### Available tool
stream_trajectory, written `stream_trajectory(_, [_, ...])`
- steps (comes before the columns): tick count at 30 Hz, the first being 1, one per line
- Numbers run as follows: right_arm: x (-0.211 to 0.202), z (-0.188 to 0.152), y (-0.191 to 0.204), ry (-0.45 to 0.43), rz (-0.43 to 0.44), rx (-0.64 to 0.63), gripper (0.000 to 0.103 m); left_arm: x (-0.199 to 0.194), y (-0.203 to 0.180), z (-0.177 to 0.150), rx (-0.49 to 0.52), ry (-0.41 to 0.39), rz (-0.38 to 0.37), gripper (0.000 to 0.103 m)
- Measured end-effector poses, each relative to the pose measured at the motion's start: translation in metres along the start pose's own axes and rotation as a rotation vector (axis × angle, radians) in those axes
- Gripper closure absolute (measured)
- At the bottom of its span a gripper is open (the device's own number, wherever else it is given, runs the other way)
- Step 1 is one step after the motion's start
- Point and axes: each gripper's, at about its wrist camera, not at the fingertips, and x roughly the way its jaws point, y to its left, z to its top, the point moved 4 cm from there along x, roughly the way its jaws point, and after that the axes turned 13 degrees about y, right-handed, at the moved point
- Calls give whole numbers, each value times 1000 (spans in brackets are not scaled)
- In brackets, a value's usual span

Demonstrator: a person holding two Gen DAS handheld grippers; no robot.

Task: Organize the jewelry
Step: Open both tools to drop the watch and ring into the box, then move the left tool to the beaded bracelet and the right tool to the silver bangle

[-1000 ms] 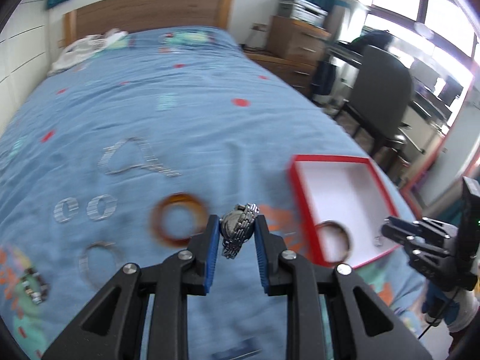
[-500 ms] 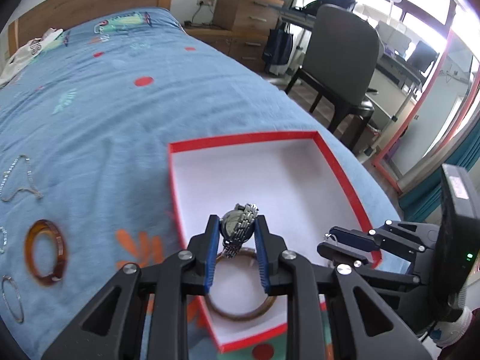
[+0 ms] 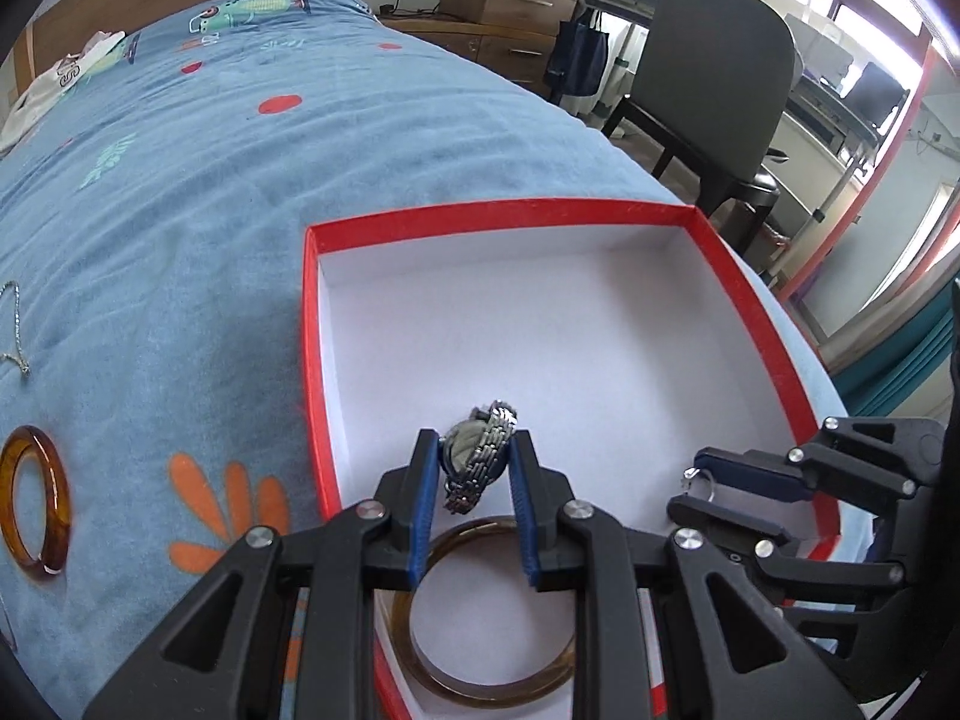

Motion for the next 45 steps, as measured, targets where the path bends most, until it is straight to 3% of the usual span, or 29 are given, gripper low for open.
stream_trajectory(10, [-1, -1, 5, 25, -33, -24, 82, 8, -4, 5, 12, 14, 45, 80])
stream_trajectory(14, [-9, -6, 5, 29, -41, -5, 80, -3, -6, 7, 1, -2, -5, 77])
stream_trajectory(18, [-31, -15, 2, 6, -57, 29, 79, -39, -12, 4, 22, -67, -29, 74])
stream_trajectory(20, [-45, -19, 2, -9, -69, 43, 76, -61, -14, 1, 23, -103, -34, 66])
stream_trajectory(26, [-92, -27, 19, -78, -102, 57, 69, -131, -2, -19, 8, -184, 2, 60])
stream_trajectory(37, [-161, -20, 105, -219, -78, -11, 69, -243, 86, -111, -88, -281, 169, 60])
stream_trajectory(45, [-170, -6, 172, -252, -27, -85, 69, -267, 176, -184, -243, -268, 257, 60])
